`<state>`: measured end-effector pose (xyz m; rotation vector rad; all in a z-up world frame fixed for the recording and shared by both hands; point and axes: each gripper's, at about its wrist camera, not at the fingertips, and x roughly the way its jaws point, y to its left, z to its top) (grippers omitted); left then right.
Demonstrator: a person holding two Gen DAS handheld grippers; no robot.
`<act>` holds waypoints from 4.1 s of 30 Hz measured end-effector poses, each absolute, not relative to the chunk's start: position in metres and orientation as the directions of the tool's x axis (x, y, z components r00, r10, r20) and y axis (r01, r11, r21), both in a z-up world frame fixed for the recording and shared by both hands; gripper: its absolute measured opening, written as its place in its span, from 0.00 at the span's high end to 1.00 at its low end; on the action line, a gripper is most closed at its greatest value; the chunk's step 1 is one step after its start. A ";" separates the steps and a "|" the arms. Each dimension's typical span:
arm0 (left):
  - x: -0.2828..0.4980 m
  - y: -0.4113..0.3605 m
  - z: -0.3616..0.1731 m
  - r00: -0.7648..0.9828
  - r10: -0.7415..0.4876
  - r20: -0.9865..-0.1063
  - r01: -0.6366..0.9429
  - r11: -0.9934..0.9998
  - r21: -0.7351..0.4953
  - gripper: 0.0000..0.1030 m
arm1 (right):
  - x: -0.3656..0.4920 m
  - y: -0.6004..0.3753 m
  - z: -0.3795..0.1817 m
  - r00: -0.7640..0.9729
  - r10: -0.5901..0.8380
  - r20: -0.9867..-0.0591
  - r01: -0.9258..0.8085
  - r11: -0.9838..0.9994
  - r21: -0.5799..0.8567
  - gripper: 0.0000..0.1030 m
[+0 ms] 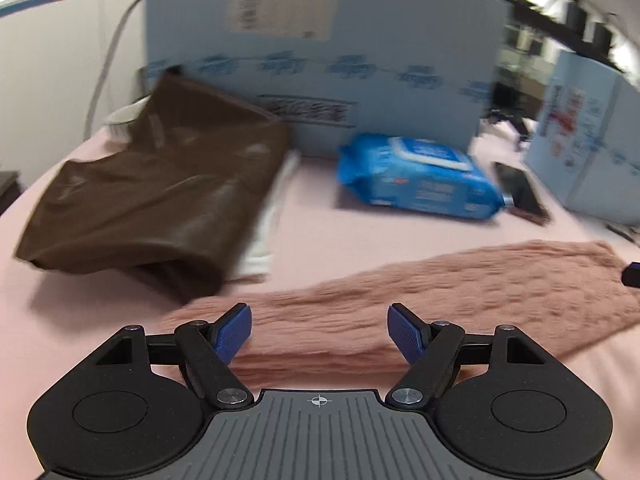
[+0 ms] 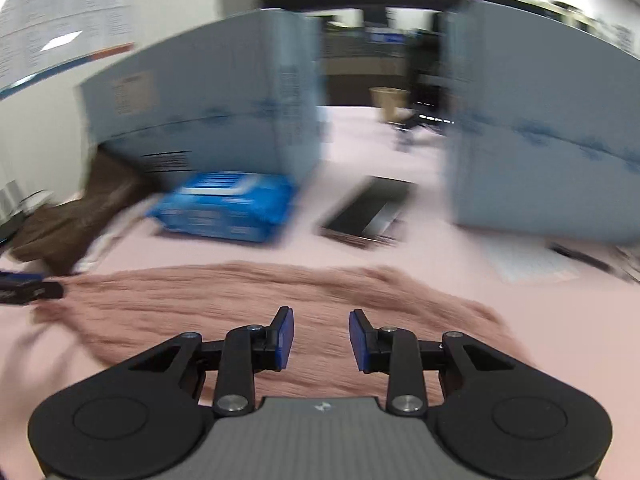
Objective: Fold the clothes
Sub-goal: 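Move the open left gripper to the cuff end of the sweater strip, then grasp the sweater strip end with the left gripper and lift it, then fold the held end over the strip toward the right gripper, then open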
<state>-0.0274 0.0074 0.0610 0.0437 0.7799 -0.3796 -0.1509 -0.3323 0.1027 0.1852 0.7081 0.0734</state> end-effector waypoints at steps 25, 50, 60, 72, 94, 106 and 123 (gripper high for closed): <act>-0.003 0.110 0.028 0.548 -0.448 -0.706 0.021 0.852 -0.524 0.17 | -0.119 -0.204 0.090 0.635 0.317 -0.705 -0.339 0.934 0.115 0.59; 0.022 0.080 0.028 0.453 -0.410 -0.791 0.057 0.899 -0.433 0.89 | -0.115 -0.188 0.089 0.634 0.318 -0.705 -0.349 0.931 0.105 0.59; 0.021 0.068 0.060 0.502 -0.439 -0.745 0.108 0.886 -0.450 0.90 | -0.123 -0.203 0.095 0.668 0.278 -0.690 -0.284 0.953 0.109 0.59; 0.010 0.006 0.129 0.506 -0.583 -0.636 0.361 0.813 -0.458 0.90 | -0.148 -0.254 0.106 0.730 0.165 -0.663 -0.105 0.986 0.130 0.59; -0.092 -0.302 0.130 0.304 -0.668 -0.680 0.613 0.683 -0.397 0.90 | -0.228 -0.474 0.082 0.756 0.107 -0.645 0.058 0.972 0.229 0.59; -0.117 -0.377 0.100 0.245 -0.634 -0.733 0.632 0.678 -0.376 0.90 | -0.259 -0.538 0.064 0.756 0.110 -0.646 0.103 0.953 0.284 0.59; -0.105 -0.399 0.071 0.056 -0.680 -0.731 0.602 0.608 -0.518 0.63 | -0.264 -0.567 0.066 0.769 0.070 -0.636 0.143 0.950 0.278 0.59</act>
